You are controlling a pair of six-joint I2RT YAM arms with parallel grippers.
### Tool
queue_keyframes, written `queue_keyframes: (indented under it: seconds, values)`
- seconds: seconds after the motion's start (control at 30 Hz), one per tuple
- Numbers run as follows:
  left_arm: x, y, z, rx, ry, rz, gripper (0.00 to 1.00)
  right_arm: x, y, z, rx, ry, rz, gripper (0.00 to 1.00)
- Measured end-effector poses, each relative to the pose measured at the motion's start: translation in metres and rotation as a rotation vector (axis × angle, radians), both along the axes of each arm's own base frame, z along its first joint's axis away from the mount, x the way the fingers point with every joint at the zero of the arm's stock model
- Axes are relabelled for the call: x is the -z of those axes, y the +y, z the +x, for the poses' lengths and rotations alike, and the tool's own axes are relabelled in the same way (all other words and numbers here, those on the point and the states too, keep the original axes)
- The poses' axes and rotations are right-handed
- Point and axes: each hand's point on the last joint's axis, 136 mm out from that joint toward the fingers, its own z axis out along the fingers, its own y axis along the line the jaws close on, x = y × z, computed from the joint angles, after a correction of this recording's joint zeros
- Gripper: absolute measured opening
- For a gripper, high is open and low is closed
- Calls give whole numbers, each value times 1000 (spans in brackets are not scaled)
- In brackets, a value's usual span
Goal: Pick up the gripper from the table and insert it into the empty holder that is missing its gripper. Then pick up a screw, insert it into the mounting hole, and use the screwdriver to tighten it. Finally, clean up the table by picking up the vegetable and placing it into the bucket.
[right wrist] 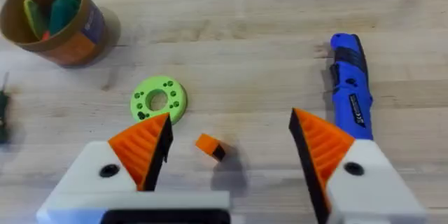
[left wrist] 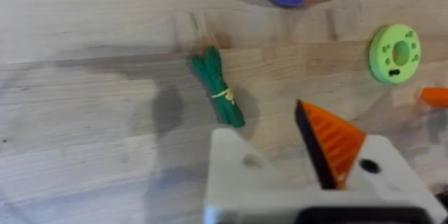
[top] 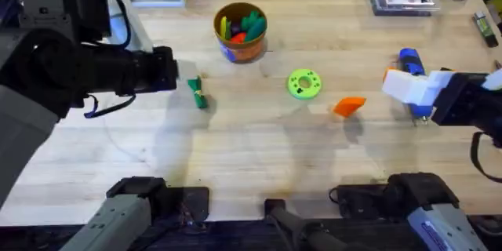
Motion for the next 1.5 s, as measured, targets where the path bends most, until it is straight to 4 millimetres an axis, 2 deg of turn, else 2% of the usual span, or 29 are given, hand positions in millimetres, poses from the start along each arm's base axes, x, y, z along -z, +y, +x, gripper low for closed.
queue_keyframes:
  seconds: [0.13, 0.17, 0.2, 0.27, 0.4, 0.5, 0.57, 0.67, 0.83, 1.0, 1.1, 1.23, 1.37, 1.5]
  values:
    - [-7, -4, 0, 10, -27, -14, 854, 0, 0, 0, 0, 0, 0, 994]
    - [-11, -7, 0, 20, -47, -23, 955, 0, 0, 0, 0, 0, 0, 994]
    - [-17, -11, -1, 36, -72, -32, 977, 0, 0, 0, 0, 0, 0, 992]
    - [-34, -21, 0, 79, -145, -63, 986, 0, 0, 0, 0, 0, 0, 992]
    - [-85, -47, -2, 195, -363, -153, 986, 0, 0, 0, 0, 0, 0, 992]
    - [-123, -59, -4, 258, -525, -195, 986, 0, 0, 0, 0, 0, 0, 992]
    - [-137, -62, -9, 279, -576, -211, 986, 0, 0, 0, 0, 0, 0, 992]
    - [-134, -65, -19, 279, -530, -250, 986, 0, 0, 0, 0, 0, 0, 992]
    - [-113, -66, -33, 242, -382, -301, 986, 0, 0, 0, 0, 0, 0, 992]
    - [-108, -60, -29, 194, -363, -278, 986, 0, 0, 0, 0, 0, 0, 994]
    - [-121, -57, -15, 207, -487, -231, 986, 0, 0, 0, 0, 0, 0, 994]
    - [-138, -55, -3, 258, -750, -167, 986, 0, 0, 0, 0, 0, 0, 994]
    - [-138, -61, -13, 312, -981, -148, 985, 0, 0, 0, 0, 0, 0, 994]
    - [-116, -72, -31, 373, -1097, -161, 985, 0, 0, 0, 0, 0, 0, 993]
